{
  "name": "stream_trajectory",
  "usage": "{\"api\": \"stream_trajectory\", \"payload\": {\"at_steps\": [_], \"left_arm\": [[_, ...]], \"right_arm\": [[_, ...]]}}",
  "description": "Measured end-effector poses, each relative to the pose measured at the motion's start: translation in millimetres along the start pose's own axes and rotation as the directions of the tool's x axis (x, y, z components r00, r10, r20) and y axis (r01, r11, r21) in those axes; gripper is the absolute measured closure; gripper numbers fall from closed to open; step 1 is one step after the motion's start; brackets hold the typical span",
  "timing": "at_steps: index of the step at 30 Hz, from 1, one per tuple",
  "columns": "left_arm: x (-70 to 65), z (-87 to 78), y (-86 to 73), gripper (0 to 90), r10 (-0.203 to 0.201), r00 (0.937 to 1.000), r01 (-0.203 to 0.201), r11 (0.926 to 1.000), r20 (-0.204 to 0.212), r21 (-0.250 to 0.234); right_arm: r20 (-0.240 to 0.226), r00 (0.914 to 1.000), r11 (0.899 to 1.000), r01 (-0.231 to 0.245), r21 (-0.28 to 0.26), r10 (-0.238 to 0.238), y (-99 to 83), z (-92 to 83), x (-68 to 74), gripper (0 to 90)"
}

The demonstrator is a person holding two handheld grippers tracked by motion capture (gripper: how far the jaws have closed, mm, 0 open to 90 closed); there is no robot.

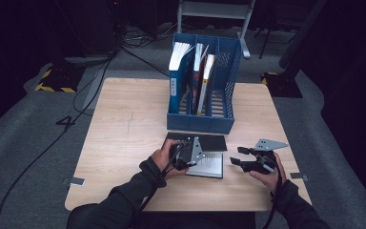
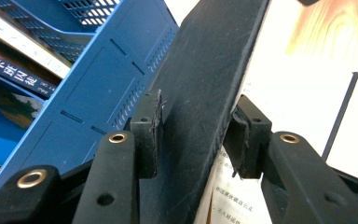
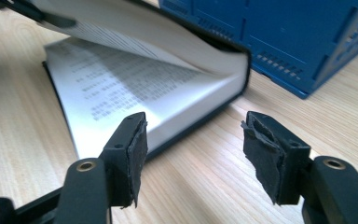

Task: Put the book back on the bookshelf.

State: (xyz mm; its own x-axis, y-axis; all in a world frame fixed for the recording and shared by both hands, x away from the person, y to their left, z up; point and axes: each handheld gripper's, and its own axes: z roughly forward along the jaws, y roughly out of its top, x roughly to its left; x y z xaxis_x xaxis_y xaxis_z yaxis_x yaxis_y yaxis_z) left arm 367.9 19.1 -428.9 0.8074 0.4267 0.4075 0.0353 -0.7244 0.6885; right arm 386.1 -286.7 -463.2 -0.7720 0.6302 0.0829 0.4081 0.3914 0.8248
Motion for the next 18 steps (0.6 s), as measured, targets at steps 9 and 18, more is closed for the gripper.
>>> {"api": "stream_trajectory", "payload": {"at_steps": [9, 18], "left_arm": [[16.6, -18.5, -14.2, 60.3, -0.101, 0.9943, 0.104, 0.991, 0.032, -0.085], [26.7, -29.9, -27.7, 59.9, -0.176, 0.9828, 0.182, 0.9725, 0.056, -0.145]], "right_arm": [[-0.01, 0.9999, 1.0, -0.008, 0.015, 0.008, 0.8, 5.1, -7.7, 38.8], [-0.044, 0.9987, 0.999, 0.028, 0.047, -0.026, 10.8, 25.8, -7.7, 36.5]]}}
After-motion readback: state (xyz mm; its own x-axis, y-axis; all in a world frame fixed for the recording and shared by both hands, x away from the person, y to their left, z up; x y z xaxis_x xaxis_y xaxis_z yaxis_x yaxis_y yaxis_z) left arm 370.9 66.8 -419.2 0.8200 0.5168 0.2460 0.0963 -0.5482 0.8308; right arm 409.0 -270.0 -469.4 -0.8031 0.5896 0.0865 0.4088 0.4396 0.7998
